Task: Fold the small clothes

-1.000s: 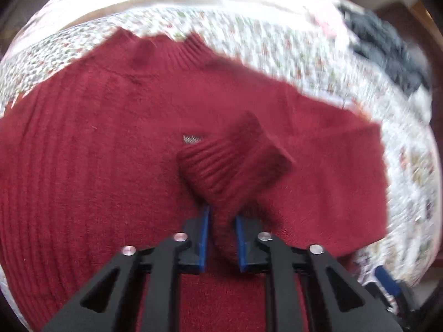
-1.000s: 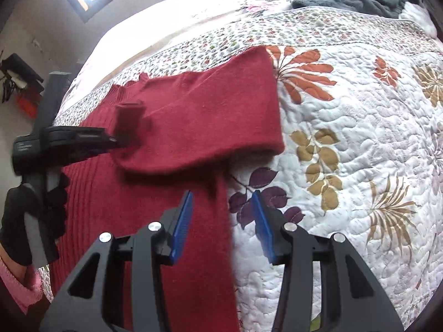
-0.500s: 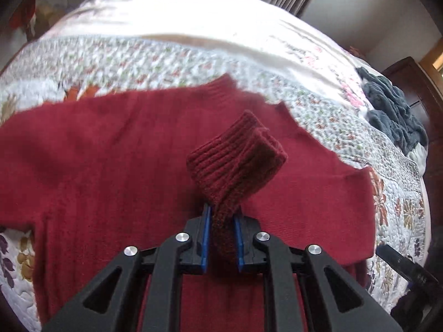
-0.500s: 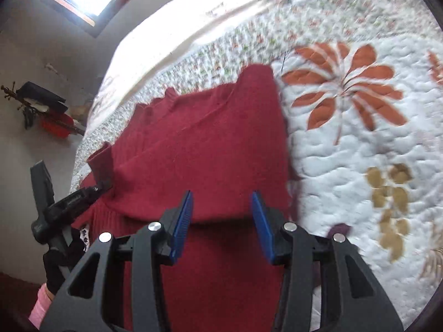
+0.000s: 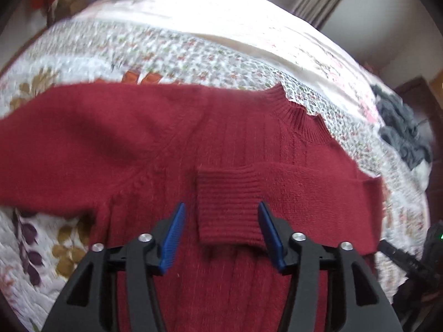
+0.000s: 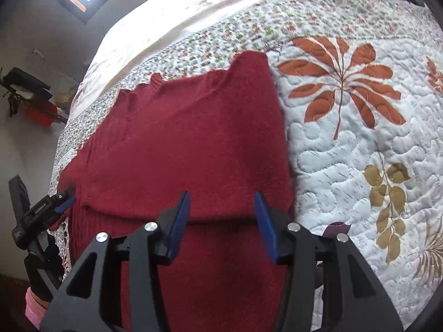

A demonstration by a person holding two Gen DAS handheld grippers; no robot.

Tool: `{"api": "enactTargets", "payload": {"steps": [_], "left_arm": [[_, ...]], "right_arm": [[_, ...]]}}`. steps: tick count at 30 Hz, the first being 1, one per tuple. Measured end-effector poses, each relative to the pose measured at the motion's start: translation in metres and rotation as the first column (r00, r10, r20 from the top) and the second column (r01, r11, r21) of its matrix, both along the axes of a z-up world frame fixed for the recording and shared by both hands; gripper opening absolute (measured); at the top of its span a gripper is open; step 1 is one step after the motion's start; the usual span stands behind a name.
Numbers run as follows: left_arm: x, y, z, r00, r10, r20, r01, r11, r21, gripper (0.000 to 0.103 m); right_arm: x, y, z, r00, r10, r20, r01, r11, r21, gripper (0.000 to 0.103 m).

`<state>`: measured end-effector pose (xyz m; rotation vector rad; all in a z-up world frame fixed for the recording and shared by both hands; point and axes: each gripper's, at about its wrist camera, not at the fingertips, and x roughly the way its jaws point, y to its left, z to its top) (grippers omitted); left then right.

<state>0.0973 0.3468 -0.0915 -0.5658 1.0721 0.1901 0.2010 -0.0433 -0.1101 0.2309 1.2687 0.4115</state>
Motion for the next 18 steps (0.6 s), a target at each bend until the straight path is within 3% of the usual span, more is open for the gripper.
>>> {"api": "enactTargets", "payload": {"steps": [4,7,8,10,13,15,18], "left_arm": [[0.007,0.003,-0.026,0.992,0.057,-0.116,-0.062,0.997,-0.041,0.062],[0.017,0.001,-0.034,0.991,0.058,-0.120,-0.064,0.997,-0.052,0.056],[0.024,-0.002,-0.034,0.992,0.055,-0.117,-0.058,0.998,-0.029,0.035],[0.034,-0.005,-0.029,0.991,0.058,-0.121,-0.054,0.998,0.029,0.017],[0.038,0.001,-0.009,0.997,0.070,-0.040,-0.070,0.997,0.020,0.011],[0.036,0.004,0.013,0.996,0.065,0.055,-0.069,0.996,0.064,0.003],[0.035,0.015,0.012,0.996,0.069,0.054,-0.074,0.993,0.089,0.003]], "right_arm": [[-0.002,0.011,0.004,1.000,0.030,0.008,-0.029,0.999,-0.026,0.048],[-0.001,0.017,-0.003,0.999,0.033,-0.004,-0.033,0.998,-0.045,0.048],[-0.001,0.017,-0.005,1.000,0.028,-0.010,-0.029,0.999,-0.042,0.048],[0.000,0.018,-0.008,1.000,0.022,-0.013,-0.022,0.999,-0.046,0.048],[-0.003,0.018,-0.006,1.000,0.030,0.000,-0.030,0.999,-0.032,0.048],[-0.002,0.023,-0.007,0.999,0.035,0.009,-0.034,0.999,-0.024,0.048],[0.001,0.024,-0.013,0.999,0.034,-0.008,-0.035,0.999,-0.025,0.047]]}}
